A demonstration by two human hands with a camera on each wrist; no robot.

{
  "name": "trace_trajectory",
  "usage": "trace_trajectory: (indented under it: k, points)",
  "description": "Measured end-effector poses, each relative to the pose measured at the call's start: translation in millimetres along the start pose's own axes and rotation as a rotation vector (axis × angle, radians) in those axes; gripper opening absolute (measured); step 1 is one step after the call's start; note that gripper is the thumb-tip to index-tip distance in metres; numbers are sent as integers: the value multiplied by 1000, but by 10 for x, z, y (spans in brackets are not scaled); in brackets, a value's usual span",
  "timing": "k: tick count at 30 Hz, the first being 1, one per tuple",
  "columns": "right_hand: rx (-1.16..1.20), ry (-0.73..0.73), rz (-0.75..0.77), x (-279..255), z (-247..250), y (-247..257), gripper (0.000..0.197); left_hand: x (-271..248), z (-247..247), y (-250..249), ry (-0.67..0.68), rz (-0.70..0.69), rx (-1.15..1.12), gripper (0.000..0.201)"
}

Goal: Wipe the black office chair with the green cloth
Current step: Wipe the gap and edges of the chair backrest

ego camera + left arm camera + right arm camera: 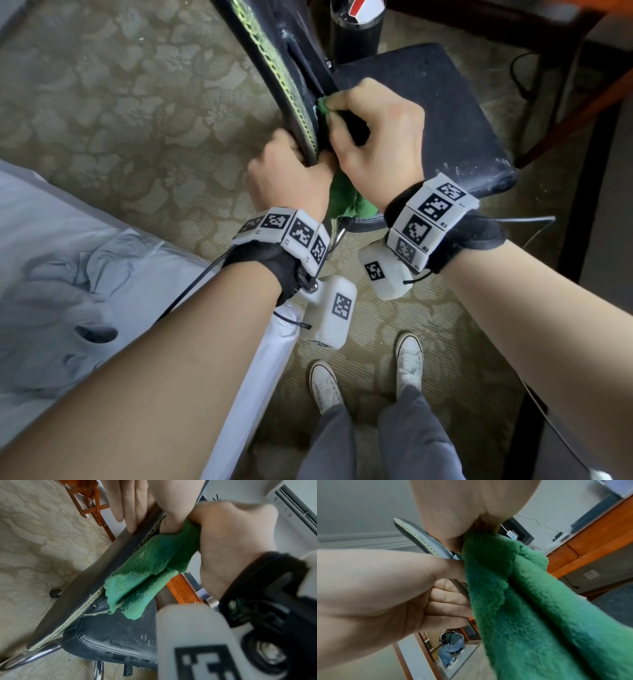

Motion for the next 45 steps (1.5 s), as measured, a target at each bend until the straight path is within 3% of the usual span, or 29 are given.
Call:
trace_trajectory:
  k: [7,12,19,22,27,36,45]
  points:
    - [14,23,-101,-64,-20,-257,15,-8,37,-38,-41,-24,1,23]
    - [42,5,-60,-9,-7,-147,15,-10,14,-15,-42,-20,-15,21]
    - [-47,83,-245,-192,-79,-586,13,-33,53,-49,-46,-43,-10,24]
    - [-19,61,-165,-155,2,-385,18,-46,95,-3,-47,-52,-76,27]
    - [101,-19,20,-57,56,20,15,-88,250,-55,-131,-108,-387,16]
    - [69,45,-94,-161,-106,-232,16,-123,251,-124,-106,-119,-439,16]
    - [179,35,-147,-67,-67,-62,15,-87,232,-77,-128,-103,-487,19]
Point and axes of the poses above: each hand's wrist, its own x-axis towards the middle knuckle, its own z-axis out of the back of the hand, y = z × x, the point moved 10 cm from there along x, towards the middle knuckle, and after that the axes turned 7 degrees about -z, right-handed, at the moved point
